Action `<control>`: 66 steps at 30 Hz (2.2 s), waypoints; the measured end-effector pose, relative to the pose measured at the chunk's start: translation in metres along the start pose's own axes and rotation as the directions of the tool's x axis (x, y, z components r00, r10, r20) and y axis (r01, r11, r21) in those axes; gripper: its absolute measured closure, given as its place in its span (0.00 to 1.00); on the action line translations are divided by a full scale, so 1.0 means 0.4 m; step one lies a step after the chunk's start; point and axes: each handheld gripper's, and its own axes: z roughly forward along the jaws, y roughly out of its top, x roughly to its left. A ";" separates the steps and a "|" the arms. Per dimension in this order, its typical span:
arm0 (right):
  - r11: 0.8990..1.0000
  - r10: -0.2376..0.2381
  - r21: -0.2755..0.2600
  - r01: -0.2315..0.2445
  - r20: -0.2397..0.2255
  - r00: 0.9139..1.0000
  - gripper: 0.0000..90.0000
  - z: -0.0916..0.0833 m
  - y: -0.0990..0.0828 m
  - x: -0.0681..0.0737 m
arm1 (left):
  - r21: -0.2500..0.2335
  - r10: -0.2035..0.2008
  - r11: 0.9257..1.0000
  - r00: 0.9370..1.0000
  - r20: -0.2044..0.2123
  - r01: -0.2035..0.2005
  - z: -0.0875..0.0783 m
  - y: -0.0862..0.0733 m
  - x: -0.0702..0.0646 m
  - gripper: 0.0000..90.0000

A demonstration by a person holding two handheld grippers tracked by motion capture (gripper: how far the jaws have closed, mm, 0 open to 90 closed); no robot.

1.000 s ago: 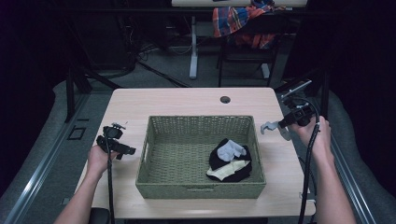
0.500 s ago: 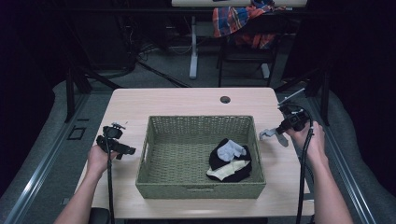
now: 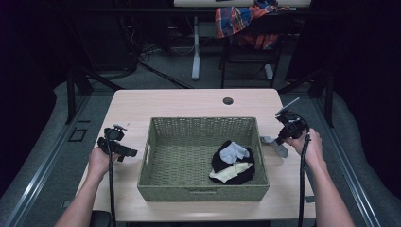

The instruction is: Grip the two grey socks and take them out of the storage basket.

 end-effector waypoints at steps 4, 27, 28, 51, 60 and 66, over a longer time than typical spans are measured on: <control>1.000 0.000 0.022 0.000 -0.017 1.000 0.98 0.022 0.000 0.003 | 0.000 0.000 1.000 1.000 0.001 0.000 0.000 0.000 0.000 0.00; 0.980 -0.059 -0.196 0.034 -0.121 0.991 0.29 -0.179 -0.013 0.033 | 0.000 0.003 1.000 1.000 -0.001 -0.003 0.003 0.001 -0.001 0.00; 0.980 -0.076 -0.192 0.052 -0.119 0.990 0.27 -0.188 -0.013 0.040 | 0.005 0.003 1.000 1.000 0.002 -0.003 0.002 0.002 -0.002 0.00; 0.938 -0.321 -0.188 0.293 -0.145 0.936 0.05 -0.156 0.055 0.296 | 0.007 -0.003 1.000 1.000 -0.004 0.003 0.001 -0.006 0.005 0.00; 0.945 -0.323 -0.095 0.312 -0.120 0.939 0.26 -0.082 0.077 0.329 | 0.012 -0.005 1.000 1.000 -0.002 0.005 0.000 -0.008 0.008 0.00; 0.943 -0.332 -0.020 0.332 -0.105 0.937 0.37 -0.027 0.089 0.354 | 0.013 -0.003 1.000 1.000 0.000 0.003 0.001 -0.006 0.005 0.00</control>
